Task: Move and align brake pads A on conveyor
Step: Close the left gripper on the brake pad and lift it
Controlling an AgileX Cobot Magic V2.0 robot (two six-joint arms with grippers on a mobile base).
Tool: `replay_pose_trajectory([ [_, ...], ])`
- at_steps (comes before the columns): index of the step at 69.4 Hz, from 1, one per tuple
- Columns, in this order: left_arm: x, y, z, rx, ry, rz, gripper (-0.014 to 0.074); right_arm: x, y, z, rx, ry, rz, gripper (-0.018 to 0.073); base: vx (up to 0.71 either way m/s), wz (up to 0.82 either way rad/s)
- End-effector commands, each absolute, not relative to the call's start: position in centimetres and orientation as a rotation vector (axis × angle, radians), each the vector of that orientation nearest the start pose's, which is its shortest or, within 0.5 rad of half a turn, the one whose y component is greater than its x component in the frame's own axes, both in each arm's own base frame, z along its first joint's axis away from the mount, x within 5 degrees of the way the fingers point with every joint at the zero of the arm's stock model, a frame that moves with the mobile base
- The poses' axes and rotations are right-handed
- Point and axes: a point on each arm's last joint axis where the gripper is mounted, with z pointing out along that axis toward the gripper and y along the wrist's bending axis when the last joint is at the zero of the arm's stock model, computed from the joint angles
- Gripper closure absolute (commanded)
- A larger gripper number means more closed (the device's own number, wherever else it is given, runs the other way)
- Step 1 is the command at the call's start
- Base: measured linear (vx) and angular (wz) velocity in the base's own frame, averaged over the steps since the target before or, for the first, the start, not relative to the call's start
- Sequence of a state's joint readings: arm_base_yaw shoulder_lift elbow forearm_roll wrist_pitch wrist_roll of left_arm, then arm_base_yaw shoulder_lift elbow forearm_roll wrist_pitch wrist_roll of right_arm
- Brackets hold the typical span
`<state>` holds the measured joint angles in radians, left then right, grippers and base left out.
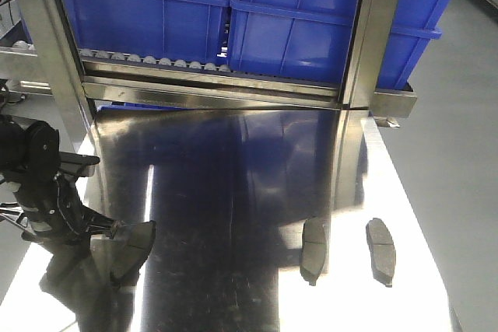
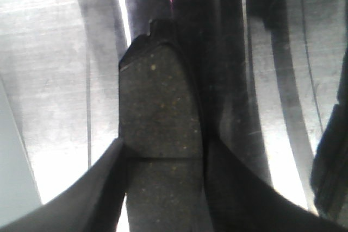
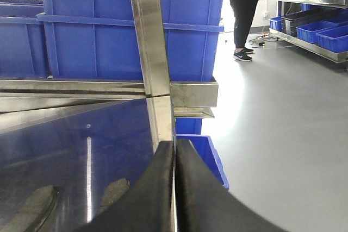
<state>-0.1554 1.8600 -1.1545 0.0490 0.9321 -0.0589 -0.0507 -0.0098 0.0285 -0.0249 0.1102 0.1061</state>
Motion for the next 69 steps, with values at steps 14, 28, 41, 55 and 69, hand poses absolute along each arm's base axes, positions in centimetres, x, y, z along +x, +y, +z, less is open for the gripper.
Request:
replay_pose_trajectory([
  [14, 33.1, -5.0, 20.1, 0.194, 2.993, 0.040, 0.0604, 5.6, -0.3, 19.7, 0.100, 1.539, 0.009, 0.0571, 0.00, 0.00],
  [28, 32.4, -4.9, 24.1, 0.206, 2.885, 0.027, 0.0603, 5.6, -0.3, 19.7, 0.100, 1.539, 0.009, 0.0571, 0.00, 0.00],
  [41, 29.8, -4.4, 29.3, 0.192, 2.742, 0.009, 0.0603, 5.6, -0.3, 19.7, 0.100, 1.539, 0.009, 0.0571, 0.00, 0.00],
  [55, 25.4, -3.5, 35.4, 0.180, 2.532, 0.021, 0.0603, 5.6, -0.3, 19.7, 0.100, 1.539, 0.009, 0.0571, 0.00, 0.00],
  [69, 20.5, -2.2, 38.9, 0.162, 2.423, 0.080, 0.0603, 5.6, -0.3, 19.7, 0.100, 1.539, 0.009, 0.0571, 0.00, 0.00],
])
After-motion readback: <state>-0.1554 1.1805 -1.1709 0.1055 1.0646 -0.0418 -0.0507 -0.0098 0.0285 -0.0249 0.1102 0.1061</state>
